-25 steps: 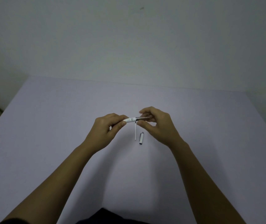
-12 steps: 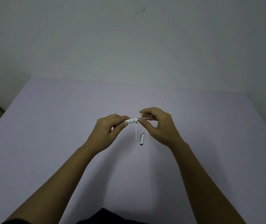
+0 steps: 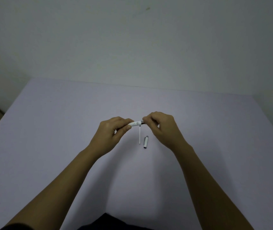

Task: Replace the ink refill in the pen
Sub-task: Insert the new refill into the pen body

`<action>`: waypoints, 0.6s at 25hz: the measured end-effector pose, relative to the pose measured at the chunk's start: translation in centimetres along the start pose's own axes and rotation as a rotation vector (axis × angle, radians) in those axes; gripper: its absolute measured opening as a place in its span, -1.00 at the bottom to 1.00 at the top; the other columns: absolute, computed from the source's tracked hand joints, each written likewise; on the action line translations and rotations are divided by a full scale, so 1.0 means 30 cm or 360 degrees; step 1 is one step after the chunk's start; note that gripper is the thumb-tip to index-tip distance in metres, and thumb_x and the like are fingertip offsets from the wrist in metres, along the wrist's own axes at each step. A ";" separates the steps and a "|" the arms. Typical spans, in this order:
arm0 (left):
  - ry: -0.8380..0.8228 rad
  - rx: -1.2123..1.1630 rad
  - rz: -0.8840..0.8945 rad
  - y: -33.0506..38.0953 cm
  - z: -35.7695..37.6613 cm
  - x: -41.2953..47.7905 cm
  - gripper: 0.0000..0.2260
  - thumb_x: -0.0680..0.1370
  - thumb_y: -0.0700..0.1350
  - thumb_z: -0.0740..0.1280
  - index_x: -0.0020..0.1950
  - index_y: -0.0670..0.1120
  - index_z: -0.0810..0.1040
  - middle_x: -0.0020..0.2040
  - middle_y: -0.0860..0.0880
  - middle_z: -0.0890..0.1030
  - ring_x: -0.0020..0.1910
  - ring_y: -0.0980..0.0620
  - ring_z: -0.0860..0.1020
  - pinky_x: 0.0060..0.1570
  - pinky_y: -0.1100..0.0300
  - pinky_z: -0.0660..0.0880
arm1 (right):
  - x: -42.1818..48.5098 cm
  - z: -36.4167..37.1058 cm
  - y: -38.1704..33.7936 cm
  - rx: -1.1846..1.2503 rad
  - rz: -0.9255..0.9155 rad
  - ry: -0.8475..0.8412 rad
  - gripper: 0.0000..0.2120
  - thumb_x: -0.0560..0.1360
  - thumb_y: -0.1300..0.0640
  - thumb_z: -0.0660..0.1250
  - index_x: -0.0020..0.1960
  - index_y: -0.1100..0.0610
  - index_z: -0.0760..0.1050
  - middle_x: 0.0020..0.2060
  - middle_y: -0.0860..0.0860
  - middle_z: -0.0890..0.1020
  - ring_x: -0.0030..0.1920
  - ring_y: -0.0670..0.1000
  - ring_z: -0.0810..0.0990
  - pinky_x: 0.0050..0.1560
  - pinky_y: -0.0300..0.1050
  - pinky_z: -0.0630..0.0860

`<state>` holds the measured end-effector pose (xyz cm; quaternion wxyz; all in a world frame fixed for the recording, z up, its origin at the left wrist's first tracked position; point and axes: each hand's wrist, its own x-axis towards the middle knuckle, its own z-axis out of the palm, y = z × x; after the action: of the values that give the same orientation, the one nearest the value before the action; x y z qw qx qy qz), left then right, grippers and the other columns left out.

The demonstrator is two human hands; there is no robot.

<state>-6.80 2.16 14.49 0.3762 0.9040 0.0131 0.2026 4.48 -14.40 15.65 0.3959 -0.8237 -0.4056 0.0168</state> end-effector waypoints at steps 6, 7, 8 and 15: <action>0.0021 0.0003 -0.0021 -0.012 0.008 0.003 -0.82 0.53 -0.16 0.29 0.10 -0.08 0.60 -0.24 0.04 0.57 -0.30 0.13 0.48 -0.23 0.52 0.32 | 0.008 0.003 0.019 0.0094 0.0102 -0.0079 -0.84 0.52 0.10 0.30 -0.09 0.17 0.60 -0.28 -0.01 0.61 -0.26 -0.10 0.56 -0.20 -0.33 0.47; 0.0025 0.0003 -0.0028 -0.016 0.008 0.005 -0.82 0.54 -0.16 0.29 0.10 -0.08 0.60 -0.24 0.06 0.56 -0.30 0.16 0.47 -0.22 0.53 0.32 | 0.008 0.002 0.020 0.0115 0.0048 -0.0082 -0.87 0.51 0.13 0.32 -0.06 0.17 0.59 -0.25 -0.06 0.60 -0.23 -0.19 0.54 -0.18 -0.44 0.45; 0.0024 0.0006 -0.0029 -0.019 0.008 0.006 -0.82 0.54 -0.16 0.29 0.10 -0.08 0.60 -0.24 0.07 0.55 -0.30 0.18 0.46 -0.22 0.53 0.32 | 0.010 0.002 0.023 0.0092 -0.0007 -0.0083 -0.89 0.51 0.15 0.33 -0.07 0.17 0.59 -0.26 -0.08 0.59 -0.25 -0.22 0.52 -0.19 -0.46 0.43; 0.0009 -0.0032 -0.0136 -0.051 0.022 0.012 -0.82 0.54 -0.15 0.28 0.11 -0.08 0.60 -0.26 0.06 0.55 -0.30 0.08 0.49 -0.24 0.50 0.32 | 0.037 0.050 0.088 0.0150 0.0082 -0.0029 -0.77 0.52 0.04 0.26 0.03 0.11 0.62 -0.22 -0.10 0.63 -0.21 -0.16 0.55 -0.16 -0.40 0.45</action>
<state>-6.03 2.86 13.14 0.3936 0.8982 0.0507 0.1889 6.43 -13.61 13.19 0.4300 -0.8140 -0.3867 0.0535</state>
